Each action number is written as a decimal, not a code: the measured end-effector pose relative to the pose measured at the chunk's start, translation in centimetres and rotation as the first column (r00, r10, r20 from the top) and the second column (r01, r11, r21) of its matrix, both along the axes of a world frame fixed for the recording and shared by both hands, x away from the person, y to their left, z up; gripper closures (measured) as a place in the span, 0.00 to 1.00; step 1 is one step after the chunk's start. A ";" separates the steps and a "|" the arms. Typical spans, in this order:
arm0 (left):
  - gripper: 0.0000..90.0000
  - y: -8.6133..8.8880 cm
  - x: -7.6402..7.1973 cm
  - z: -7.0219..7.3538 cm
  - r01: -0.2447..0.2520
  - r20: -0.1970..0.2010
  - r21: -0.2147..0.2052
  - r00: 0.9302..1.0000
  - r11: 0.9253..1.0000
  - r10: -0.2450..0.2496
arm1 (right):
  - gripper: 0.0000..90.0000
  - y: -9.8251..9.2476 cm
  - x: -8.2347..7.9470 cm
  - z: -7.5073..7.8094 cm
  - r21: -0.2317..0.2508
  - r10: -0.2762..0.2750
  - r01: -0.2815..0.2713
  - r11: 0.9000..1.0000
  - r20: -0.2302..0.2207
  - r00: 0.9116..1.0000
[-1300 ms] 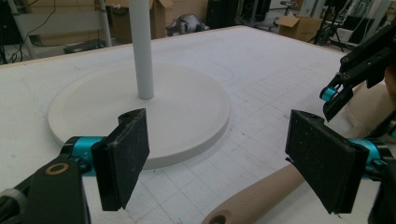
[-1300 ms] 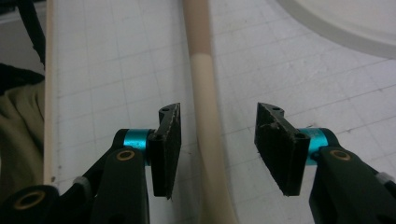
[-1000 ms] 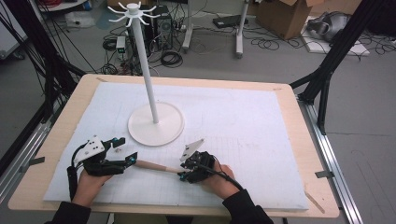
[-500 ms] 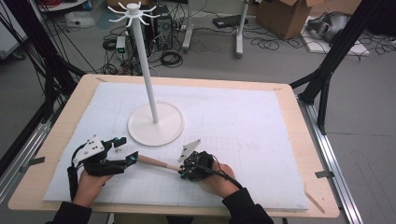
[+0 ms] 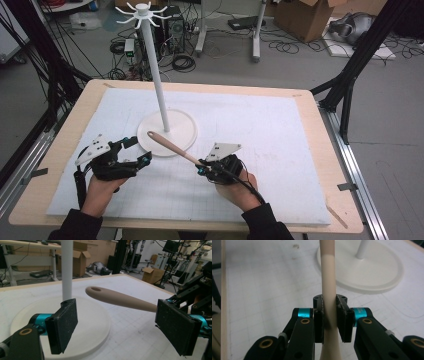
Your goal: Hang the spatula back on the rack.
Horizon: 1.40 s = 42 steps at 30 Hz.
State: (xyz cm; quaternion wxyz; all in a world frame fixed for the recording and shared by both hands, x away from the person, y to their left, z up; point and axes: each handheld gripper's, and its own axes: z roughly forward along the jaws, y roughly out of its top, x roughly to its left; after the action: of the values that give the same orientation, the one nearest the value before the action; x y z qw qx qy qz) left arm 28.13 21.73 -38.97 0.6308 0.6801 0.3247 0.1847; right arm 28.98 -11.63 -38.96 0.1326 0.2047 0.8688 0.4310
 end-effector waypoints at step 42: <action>0.77 -7.2 3.7 5.2 0.203 -0.125 -0.224 0.964 0.953 -0.235 | 0.87 0.1 -1.9 1.5 0.251 -0.160 0.114 0.961 0.172 0.972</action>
State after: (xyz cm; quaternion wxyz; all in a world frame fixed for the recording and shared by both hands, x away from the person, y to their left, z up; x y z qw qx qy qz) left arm 31.80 14.56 -33.80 0.6892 0.6537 0.3114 0.0265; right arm 27.10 -11.54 -37.42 0.2194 0.2368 0.7773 0.5400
